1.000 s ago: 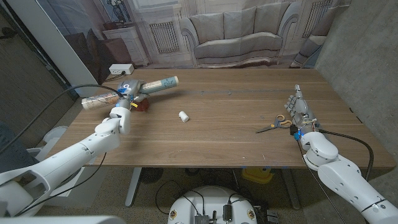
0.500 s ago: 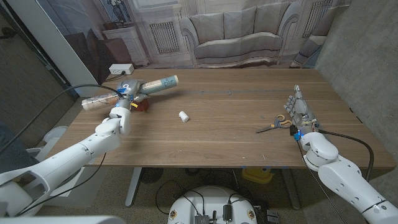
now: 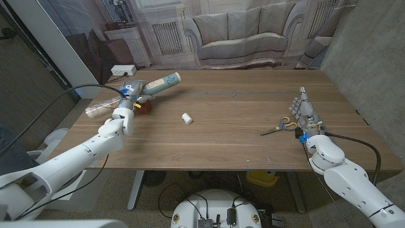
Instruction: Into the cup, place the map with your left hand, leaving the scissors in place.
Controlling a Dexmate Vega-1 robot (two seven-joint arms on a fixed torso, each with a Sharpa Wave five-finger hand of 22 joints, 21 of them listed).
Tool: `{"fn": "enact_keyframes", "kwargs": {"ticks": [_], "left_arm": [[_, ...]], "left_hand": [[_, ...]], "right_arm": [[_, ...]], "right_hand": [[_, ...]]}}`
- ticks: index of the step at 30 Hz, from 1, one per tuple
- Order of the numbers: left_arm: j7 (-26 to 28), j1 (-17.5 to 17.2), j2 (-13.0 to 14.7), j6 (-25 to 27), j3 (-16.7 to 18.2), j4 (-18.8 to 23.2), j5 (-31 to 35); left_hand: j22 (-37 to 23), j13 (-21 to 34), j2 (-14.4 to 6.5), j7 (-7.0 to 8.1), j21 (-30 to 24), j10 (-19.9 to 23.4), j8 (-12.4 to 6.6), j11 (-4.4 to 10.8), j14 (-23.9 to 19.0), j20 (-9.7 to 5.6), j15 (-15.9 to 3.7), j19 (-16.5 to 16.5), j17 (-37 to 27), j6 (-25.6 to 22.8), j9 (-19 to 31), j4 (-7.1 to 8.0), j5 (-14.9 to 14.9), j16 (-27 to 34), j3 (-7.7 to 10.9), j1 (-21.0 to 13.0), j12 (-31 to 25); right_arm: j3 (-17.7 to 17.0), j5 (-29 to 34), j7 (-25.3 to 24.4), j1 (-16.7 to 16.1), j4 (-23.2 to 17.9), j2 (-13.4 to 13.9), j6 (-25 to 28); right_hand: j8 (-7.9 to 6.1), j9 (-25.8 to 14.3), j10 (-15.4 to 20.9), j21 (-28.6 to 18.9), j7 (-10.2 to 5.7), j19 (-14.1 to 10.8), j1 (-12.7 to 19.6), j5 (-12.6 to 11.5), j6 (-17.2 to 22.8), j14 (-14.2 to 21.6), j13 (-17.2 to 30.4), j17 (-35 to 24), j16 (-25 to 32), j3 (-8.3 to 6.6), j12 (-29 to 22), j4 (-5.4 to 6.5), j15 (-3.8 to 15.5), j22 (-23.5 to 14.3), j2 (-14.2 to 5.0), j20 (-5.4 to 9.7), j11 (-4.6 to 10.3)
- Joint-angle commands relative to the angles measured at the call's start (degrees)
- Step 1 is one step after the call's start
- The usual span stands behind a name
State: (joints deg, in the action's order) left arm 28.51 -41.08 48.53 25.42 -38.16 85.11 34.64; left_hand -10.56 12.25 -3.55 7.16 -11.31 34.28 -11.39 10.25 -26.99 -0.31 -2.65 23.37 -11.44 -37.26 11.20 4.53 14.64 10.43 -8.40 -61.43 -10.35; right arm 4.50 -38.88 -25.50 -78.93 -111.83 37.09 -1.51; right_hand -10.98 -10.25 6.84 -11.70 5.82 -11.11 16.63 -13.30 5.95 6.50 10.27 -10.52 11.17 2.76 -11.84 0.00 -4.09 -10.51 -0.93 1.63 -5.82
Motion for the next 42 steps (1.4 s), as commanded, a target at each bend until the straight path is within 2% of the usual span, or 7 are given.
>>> {"fn": "enact_keyframes", "kwargs": {"ticks": [1,9,14,21,30,36,42], "left_arm": [[-2.01,0.84,-0.65,1.72,-0.87,-0.4,0.05],[-2.87,1.32,-1.05,2.7,-1.19,-0.71,-0.39],[-3.45,1.5,-1.26,3.79,-1.21,-0.49,-0.71],[-3.69,1.42,-1.18,4.08,-0.89,-0.07,-1.71],[-4.87,1.07,-1.22,5.72,0.09,1.39,-3.77],[-5.4,0.93,-1.21,7.02,0.55,2.38,-4.82],[-5.35,0.77,-1.24,7.49,1.0,3.04,-5.92]], "left_hand": [[-0.19,-0.02,-0.05,0.13,0.12,-0.93,0.31,-0.11,0.91,0.12,-6.33,-0.63,-0.15,0.73,-0.02,0.26,0.58,0.02,-0.51,0.58,0.07],[-0.21,-0.01,0.15,-0.31,0.25,-3.59,0.5,-0.19,3.1,0.81,-5.91,-2.11,-0.12,2.76,0.01,0.74,1.48,-0.1,-1.16,1.48,0.18],[-0.23,0.0,0.34,-0.48,0.42,-5.93,0.81,-0.88,5.13,2.46,-5.25,-3.71,-0.1,5.24,0.05,1.21,2.23,-0.21,-1.78,2.37,0.2],[-0.25,0.01,0.44,-1.13,0.39,-7.62,0.78,-1.63,6.84,2.86,-4.53,-4.77,-0.12,6.72,0.08,1.96,2.87,-0.19,-2.52,3.79,0.06],[-0.3,0.03,0.25,-2.31,0.38,-11.16,0.82,-3.15,10.01,3.88,-2.96,-7.77,-0.18,10.67,0.23,4.97,4.31,0.07,-5.43,10.79,-0.24],[-0.3,0.02,0.14,-3.34,0.43,-13.66,1.1,-4.0,12.29,4.36,-1.91,-9.82,-0.16,13.88,0.27,5.56,5.18,0.07,-7.34,15.28,-0.27],[-0.3,0.01,0.26,-3.29,0.54,-14.64,1.0,-4.38,13.37,4.82,-1.45,-11.11,-0.15,15.08,0.29,5.66,5.55,0.09,-8.39,17.65,-0.41]], "right_arm": [[0.27,-0.16,0.14,0.43,0.54,0.01,0.29],[0.48,-0.31,0.02,0.88,0.56,0.09,0.74],[0.45,-0.55,-0.26,0.98,0.43,-0.01,0.98],[0.42,-0.33,-0.36,1.01,0.15,0.26,1.08],[0.39,-0.23,-0.28,0.92,-0.02,0.47,1.12],[0.23,-0.34,-0.46,0.59,-0.3,0.32,0.99],[0.15,-0.16,-0.43,0.25,-0.51,0.45,0.9]], "right_hand": [[-0.35,-0.34,0.43,-0.21,-0.12,-0.38,0.1,0.26,0.65,0.61,0.2,-0.32,-0.09,0.5,-0.22,-0.05,-0.07,-0.15,-0.47,-0.15,0.08],[-0.36,-0.34,0.45,-0.19,-0.13,-0.39,0.11,0.26,0.74,0.64,0.2,-0.32,-0.1,0.55,-0.21,-0.06,-0.18,-0.16,-0.49,-0.17,0.07],[-0.34,-0.34,0.46,-0.18,-0.16,-0.38,0.12,0.27,0.74,0.66,0.2,-0.32,-0.11,0.59,-0.2,-0.07,-0.19,-0.16,-0.51,-0.19,0.09],[-0.33,-0.35,0.52,-0.17,-0.16,-0.41,0.12,0.27,0.76,0.59,0.2,-0.32,-0.15,0.63,-0.21,-0.07,-0.18,-0.16,-0.52,-0.18,0.07],[-0.3,-0.35,0.49,-0.14,-0.18,-0.38,0.12,0.28,0.77,0.64,0.2,-0.32,-0.15,0.69,-0.18,-0.08,-0.16,-0.16,-0.52,-0.27,0.04],[-0.28,-0.35,0.53,-0.14,-0.18,-0.41,0.12,0.28,0.76,0.64,0.2,-0.32,-0.15,0.73,-0.18,-0.09,-0.19,-0.16,-0.55,-0.26,0.09],[-0.28,-0.35,0.57,-0.13,-0.19,-0.41,0.12,0.28,0.79,0.64,0.2,-0.32,-0.16,0.76,-0.18,-0.09,-0.18,-0.16,-0.55,-0.25,0.07]]}}
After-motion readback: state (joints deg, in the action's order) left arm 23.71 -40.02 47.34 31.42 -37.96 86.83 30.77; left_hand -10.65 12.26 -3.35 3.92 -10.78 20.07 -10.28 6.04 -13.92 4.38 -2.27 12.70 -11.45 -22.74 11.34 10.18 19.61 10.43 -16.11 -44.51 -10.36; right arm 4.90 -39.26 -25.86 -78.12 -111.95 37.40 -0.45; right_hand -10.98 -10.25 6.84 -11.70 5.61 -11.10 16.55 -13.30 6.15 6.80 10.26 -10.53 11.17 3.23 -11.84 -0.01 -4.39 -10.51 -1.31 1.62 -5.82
